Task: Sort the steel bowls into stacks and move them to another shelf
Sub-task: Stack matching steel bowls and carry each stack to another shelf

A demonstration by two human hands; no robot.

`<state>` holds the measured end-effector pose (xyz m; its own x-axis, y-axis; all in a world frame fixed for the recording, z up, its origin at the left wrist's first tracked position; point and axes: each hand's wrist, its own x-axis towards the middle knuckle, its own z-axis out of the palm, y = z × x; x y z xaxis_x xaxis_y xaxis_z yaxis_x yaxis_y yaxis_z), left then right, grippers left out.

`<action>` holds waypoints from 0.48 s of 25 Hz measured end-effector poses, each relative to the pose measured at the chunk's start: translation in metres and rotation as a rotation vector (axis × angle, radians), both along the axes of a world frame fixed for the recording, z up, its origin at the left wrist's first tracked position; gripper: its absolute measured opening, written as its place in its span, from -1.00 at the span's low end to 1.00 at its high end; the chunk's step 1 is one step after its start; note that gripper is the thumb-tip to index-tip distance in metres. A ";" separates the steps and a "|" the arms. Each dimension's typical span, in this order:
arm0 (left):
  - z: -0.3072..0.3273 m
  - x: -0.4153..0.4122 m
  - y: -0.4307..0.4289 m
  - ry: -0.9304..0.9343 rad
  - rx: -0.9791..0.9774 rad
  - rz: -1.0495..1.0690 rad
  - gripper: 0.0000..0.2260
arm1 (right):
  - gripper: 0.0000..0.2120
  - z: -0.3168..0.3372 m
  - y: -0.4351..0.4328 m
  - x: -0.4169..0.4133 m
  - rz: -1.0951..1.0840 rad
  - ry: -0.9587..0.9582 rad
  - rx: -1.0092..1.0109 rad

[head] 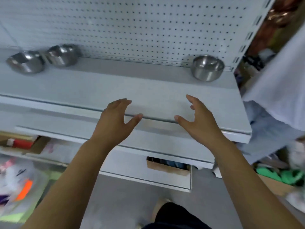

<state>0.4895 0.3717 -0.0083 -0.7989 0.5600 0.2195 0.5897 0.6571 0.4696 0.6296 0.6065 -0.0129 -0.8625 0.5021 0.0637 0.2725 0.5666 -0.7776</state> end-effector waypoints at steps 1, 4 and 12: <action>-0.003 -0.008 0.012 -0.011 -0.011 -0.032 -0.38 | -0.23 -0.002 0.006 0.001 -0.053 0.004 -0.012; -0.013 -0.032 0.043 -0.014 -0.014 -0.072 -0.38 | -0.16 -0.004 0.027 -0.009 -0.197 0.054 -0.058; -0.031 -0.087 0.078 0.023 0.188 0.007 -0.50 | 0.02 -0.010 0.108 -0.093 -0.450 0.154 -0.121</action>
<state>0.4023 0.4497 -0.0389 -0.7960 0.5021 0.3382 0.5977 0.5633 0.5704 0.5367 0.7143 -0.0225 -0.5430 0.8347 0.0917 0.3466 0.3223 -0.8809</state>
